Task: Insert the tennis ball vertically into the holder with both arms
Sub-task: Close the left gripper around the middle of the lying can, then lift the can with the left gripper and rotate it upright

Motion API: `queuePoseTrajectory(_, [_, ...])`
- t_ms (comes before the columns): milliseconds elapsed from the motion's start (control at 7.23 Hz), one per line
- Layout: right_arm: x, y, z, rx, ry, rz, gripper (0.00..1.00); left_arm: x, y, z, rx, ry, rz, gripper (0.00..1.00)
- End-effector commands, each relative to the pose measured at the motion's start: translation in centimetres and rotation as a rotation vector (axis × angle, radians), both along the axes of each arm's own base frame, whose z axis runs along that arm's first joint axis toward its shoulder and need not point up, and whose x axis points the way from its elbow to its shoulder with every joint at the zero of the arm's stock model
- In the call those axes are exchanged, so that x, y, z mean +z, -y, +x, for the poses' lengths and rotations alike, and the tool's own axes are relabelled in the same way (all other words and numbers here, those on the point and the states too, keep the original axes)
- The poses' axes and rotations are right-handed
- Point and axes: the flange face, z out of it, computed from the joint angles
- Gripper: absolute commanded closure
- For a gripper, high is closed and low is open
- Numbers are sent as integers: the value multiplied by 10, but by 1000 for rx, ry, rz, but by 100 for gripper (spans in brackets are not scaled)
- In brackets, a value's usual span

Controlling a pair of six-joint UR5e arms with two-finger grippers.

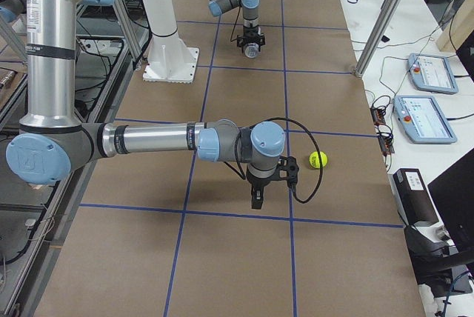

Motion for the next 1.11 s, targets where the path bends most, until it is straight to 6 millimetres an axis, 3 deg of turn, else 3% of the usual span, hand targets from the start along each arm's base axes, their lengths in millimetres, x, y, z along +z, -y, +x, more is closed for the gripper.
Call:
queuePoseTrajectory(0, [0, 0, 0, 0, 0, 0, 1, -3, -1, 0, -2, -6, -3, 49])
queuePoseTrajectory(138, [0, 0, 0, 0, 0, 0, 1, -10, -1, -3, -8, -18, 1, 69])
queuePoseTrajectory(277, [0, 0, 0, 0, 0, 0, 1, -24, -2, -11, -24, -39, 27, 80])
queuePoseTrajectory(691, [-2, 1, 0, 0, 0, 6, 1, -99, 1, -70, -177, -253, 7, 83])
queuePoseTrajectory(968, [-7, 2, 0, 0, 2, 15, 1, -141, 15, -109, -359, -621, -57, 83])
